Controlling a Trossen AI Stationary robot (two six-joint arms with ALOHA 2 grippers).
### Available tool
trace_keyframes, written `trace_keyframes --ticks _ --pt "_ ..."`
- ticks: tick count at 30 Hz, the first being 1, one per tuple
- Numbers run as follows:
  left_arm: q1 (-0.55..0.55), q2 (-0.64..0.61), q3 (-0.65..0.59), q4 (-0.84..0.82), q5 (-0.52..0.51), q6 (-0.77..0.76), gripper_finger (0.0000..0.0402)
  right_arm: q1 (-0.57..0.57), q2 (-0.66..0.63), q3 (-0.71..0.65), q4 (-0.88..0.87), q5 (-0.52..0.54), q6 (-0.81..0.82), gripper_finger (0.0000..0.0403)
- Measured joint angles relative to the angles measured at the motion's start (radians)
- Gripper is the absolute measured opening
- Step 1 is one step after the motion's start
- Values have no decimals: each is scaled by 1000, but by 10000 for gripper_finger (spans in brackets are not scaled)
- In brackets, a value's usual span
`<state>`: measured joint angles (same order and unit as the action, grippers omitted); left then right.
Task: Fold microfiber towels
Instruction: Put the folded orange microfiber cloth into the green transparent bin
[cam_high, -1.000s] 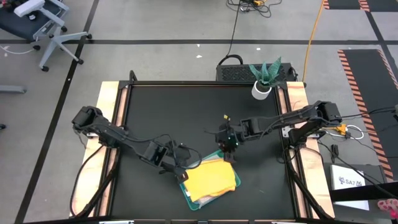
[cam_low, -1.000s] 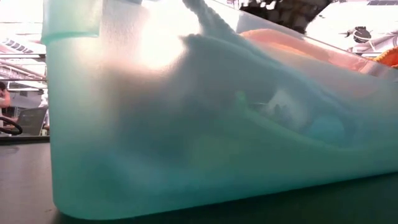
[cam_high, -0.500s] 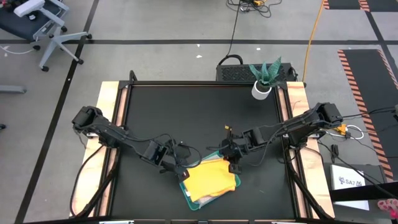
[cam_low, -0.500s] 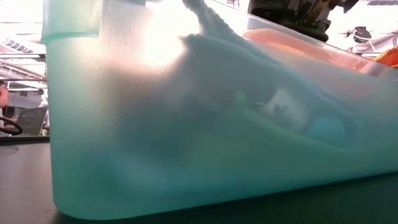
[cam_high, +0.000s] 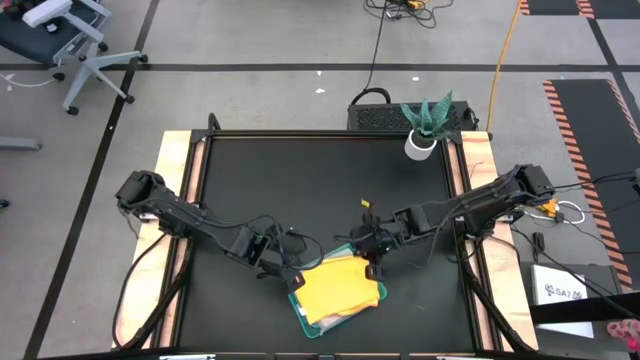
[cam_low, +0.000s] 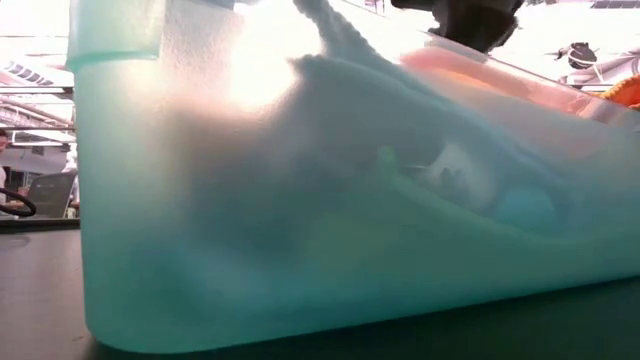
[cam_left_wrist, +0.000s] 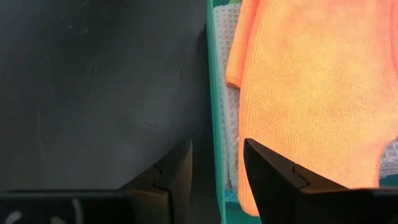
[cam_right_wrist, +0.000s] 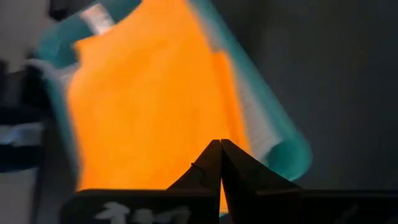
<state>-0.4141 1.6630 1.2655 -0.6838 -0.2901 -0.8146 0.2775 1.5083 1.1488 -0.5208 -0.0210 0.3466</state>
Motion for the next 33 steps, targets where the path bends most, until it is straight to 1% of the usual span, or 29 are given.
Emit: trace_keyframes --ticks 2,4,7,10,14,19,22,28,33 --pt "0 0 0 0 0 0 145 18 9 0 -5 -43 25 0" --pt "0 0 0 0 0 0 145 37 25 -15 1 -58 31 0" --pt "0 0 0 0 0 0 145 49 45 -58 -2 -55 29 0" --pt "0 0 0 1 0 -3 145 36 45 -97 25 -8 25 0" --pt "0 0 0 2 0 -7 145 6 47 -156 99 25 -19 0" --pt "0 0 0 4 0 -19 145 -45 44 -242 255 24 -44 0" --pt "0 0 0 4 0 -26 145 -67 44 -276 297 22 -54 0" --pt "0 0 0 3 0 -26 145 -84 32 -266 273 21 -78 0" --pt "0 0 0 3 0 -25 145 -61 -16 -183 243 25 -83 0"
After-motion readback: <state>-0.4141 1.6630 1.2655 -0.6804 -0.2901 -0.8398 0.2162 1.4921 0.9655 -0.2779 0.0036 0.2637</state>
